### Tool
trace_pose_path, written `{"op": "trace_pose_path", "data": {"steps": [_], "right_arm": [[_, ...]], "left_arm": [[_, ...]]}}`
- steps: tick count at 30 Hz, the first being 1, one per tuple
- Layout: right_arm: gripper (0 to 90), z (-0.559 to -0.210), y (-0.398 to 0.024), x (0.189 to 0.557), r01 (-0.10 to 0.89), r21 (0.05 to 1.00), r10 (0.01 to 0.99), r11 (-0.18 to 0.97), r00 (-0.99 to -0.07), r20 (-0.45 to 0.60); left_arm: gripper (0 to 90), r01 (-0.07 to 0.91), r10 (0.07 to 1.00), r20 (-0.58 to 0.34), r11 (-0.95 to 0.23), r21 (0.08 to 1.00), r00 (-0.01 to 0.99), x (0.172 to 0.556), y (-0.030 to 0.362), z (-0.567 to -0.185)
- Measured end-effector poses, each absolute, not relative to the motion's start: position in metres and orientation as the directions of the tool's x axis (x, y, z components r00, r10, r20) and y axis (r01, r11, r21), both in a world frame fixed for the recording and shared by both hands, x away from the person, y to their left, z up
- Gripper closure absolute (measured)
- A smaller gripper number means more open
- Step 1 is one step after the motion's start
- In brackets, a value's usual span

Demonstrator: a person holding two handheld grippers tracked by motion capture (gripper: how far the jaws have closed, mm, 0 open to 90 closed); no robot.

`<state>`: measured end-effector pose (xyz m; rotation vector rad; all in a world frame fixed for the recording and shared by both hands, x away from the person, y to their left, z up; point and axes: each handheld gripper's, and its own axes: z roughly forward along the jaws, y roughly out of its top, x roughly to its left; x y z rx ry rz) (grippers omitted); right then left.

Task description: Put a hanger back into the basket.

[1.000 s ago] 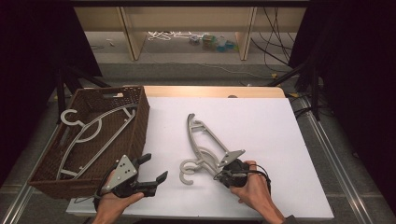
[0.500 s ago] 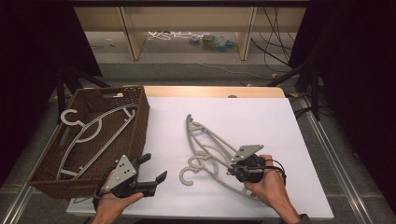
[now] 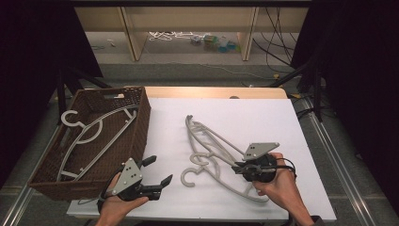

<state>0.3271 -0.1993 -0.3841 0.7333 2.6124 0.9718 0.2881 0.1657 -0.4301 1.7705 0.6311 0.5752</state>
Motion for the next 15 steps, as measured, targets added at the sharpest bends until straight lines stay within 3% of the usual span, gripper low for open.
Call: {"op": "trace_pose_path", "data": {"steps": [15], "right_arm": [[83.0,-0.367,-0.197,0.317,0.323,0.707,0.484,0.629,-0.874,-0.031]], "left_arm": [[20.0,0.091,0.633,0.129,-0.303,0.948,0.763,0.307,0.141,-0.419]]}}
